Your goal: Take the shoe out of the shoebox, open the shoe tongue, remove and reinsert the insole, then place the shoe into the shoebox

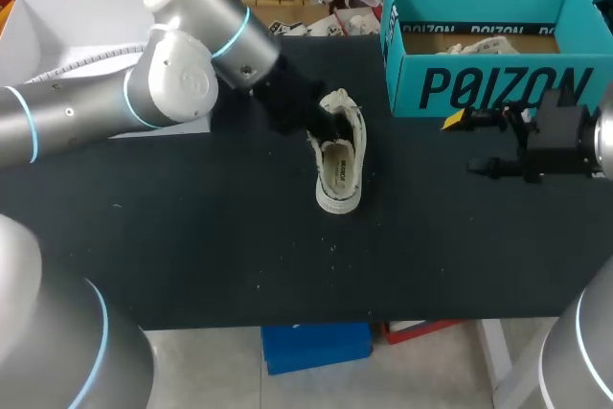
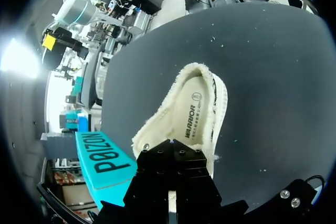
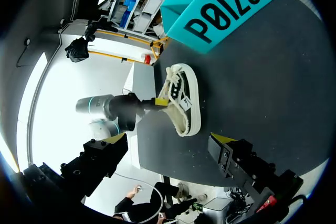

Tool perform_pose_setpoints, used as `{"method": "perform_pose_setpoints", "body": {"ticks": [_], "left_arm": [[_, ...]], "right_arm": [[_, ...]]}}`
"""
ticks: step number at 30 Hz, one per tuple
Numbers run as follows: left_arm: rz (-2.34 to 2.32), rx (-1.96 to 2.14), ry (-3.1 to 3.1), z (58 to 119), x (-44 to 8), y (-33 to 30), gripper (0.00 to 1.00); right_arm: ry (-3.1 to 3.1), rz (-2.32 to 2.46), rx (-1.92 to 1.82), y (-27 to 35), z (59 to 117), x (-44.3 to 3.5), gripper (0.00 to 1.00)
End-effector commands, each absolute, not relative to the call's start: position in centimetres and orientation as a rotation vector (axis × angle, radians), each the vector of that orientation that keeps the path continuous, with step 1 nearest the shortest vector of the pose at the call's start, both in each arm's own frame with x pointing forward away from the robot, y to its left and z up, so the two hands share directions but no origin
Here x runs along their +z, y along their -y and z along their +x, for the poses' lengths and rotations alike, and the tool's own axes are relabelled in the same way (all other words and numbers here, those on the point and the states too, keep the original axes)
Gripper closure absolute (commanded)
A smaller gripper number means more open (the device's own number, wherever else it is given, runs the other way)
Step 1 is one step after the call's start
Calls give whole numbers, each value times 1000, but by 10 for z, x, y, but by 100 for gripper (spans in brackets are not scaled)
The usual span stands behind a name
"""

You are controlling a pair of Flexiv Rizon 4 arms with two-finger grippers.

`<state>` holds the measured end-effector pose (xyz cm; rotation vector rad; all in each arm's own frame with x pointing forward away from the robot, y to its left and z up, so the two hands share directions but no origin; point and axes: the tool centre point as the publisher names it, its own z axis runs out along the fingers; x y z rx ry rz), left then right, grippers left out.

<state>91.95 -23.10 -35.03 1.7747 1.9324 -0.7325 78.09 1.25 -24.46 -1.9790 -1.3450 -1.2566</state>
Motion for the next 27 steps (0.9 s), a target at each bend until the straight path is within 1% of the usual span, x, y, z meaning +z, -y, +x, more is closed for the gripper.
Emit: {"method": "perform_pose_setpoints", "body": {"ticks": [1,2,4,5,6,8,13,26,27], "left_arm": [[1775,-695,-1995,912,-324,207,100],[1759,-711,-2007,908,-320,202,98],[1741,-729,-2023,898,-312,195,70],[1716,-737,-2035,894,-309,190,67],[1692,-741,-2051,891,-306,186,62],[1657,-735,-2075,885,-301,175,0],[1648,-750,-2093,867,-286,158,0],[1648,-750,-2093,867,-286,158,0],[1552,-849,-2146,865,-289,159,0]], "right_arm": [[1345,-1981,-1255,-13,781,-244,0],[1345,-1981,-1255,-13,781,-244,0],[1345,-1981,-1255,-13,781,-244,0],[1345,-1981,-1255,-13,781,-244,0],[1345,-1981,-1255,-13,781,-244,0],[1345,-1981,-1255,-13,781,-244,0],[1345,-1981,-1255,-13,781,-244,0],[1345,-1981,-1255,-13,781,-244,0],[1345,-1981,-1255,-13,781,-244,0]]}}
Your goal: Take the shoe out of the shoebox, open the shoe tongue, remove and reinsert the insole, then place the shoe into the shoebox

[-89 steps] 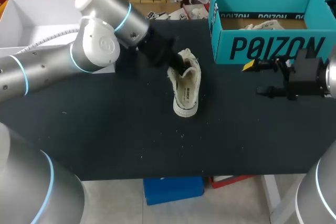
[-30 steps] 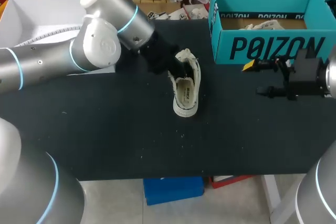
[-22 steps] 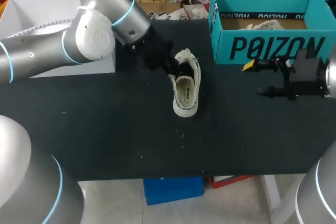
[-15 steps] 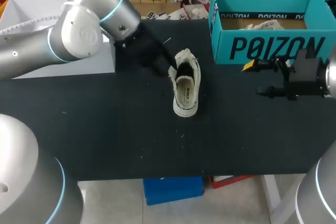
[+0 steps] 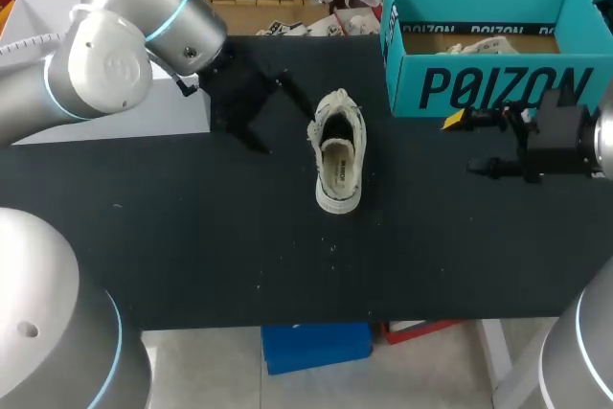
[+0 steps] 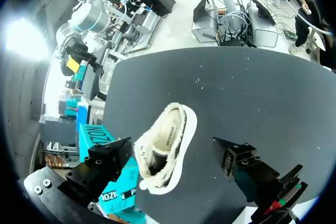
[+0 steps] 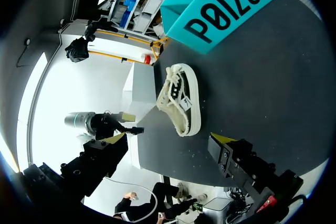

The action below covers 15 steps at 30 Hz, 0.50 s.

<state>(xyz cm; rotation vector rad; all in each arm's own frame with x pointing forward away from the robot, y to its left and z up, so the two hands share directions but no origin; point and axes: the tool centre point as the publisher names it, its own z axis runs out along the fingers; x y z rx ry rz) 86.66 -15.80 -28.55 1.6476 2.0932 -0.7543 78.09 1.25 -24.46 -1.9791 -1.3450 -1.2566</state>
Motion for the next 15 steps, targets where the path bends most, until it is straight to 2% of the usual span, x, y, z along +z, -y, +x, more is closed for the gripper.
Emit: {"method": "perform_pose_setpoints", "body": {"ticks": [1,8,15], "left_arm": [[1481,-914,-2186,865,-294,157,0],[1111,-1220,-2378,856,-302,142,0],[789,-1237,-2510,847,-289,121,0]], "right_arm": [[1345,-1981,-1255,-13,781,-244,0],[1345,-1981,-1255,-13,781,-244,0],[1345,-1981,-1255,-13,781,-244,0]]}}
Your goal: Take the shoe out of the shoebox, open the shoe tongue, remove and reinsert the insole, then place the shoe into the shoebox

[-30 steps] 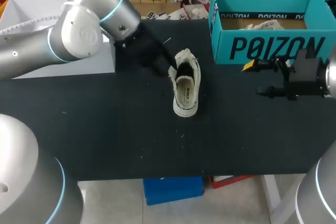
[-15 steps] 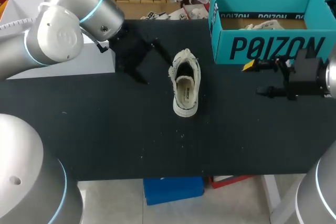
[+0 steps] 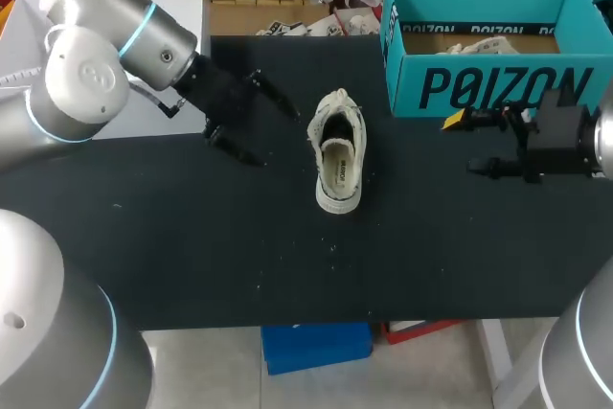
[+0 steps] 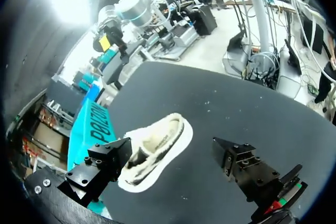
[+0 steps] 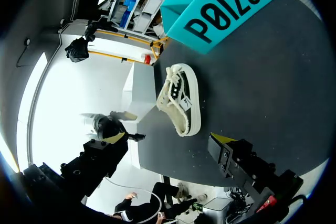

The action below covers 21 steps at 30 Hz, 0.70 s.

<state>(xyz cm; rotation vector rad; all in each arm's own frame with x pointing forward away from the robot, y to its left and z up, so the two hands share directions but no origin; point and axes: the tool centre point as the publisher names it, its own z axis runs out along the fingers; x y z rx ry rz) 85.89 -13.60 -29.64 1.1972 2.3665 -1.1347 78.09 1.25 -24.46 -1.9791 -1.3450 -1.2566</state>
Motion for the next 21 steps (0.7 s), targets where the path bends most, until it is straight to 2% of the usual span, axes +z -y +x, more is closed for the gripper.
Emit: {"method": "perform_pose_setpoints", "body": {"ticks": [1,12,21], "left_arm": [[743,-1256,-2534,845,-287,118,0],[275,-1146,-2746,826,-280,77,0],[85,-1081,-2745,831,-273,48,0]], "right_arm": [[1345,-1981,-1255,-13,781,-244,0],[1345,-1981,-1255,-13,781,-244,0],[1345,-1981,-1255,-13,781,-244,0]]}}
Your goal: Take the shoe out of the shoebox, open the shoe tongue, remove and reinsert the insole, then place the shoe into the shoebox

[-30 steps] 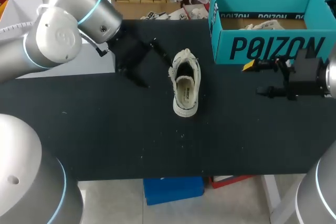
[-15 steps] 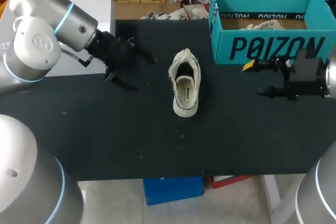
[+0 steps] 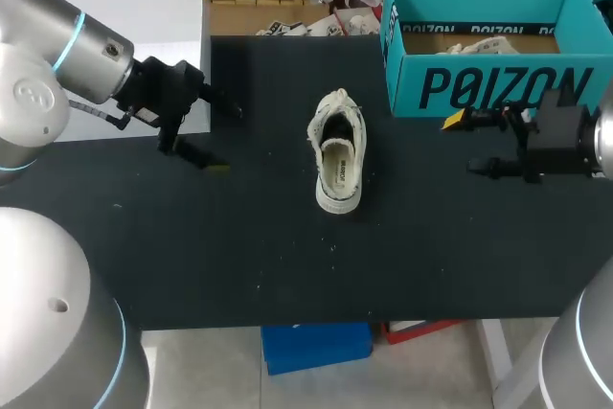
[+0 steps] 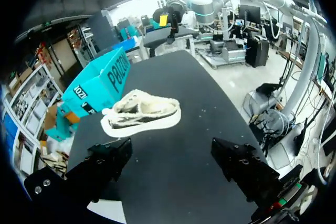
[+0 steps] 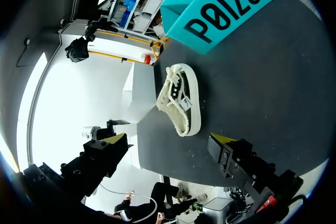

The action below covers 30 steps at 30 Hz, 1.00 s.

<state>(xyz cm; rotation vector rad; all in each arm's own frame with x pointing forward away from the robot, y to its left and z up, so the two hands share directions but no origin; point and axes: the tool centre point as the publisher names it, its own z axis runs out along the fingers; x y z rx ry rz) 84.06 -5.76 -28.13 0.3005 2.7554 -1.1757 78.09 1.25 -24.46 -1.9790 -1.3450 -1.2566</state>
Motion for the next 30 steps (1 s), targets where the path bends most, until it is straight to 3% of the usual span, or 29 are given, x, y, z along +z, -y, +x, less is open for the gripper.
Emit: {"method": "perform_pose_setpoints", "body": {"ticks": [1,30], "left_arm": [[82,-1041,-2738,833,-271,44,0],[82,-1041,-2738,833,-271,44,0]], "right_arm": [[1345,-1981,-1255,-13,781,-244,0],[1345,-1981,-1255,-13,781,-244,0]]}}
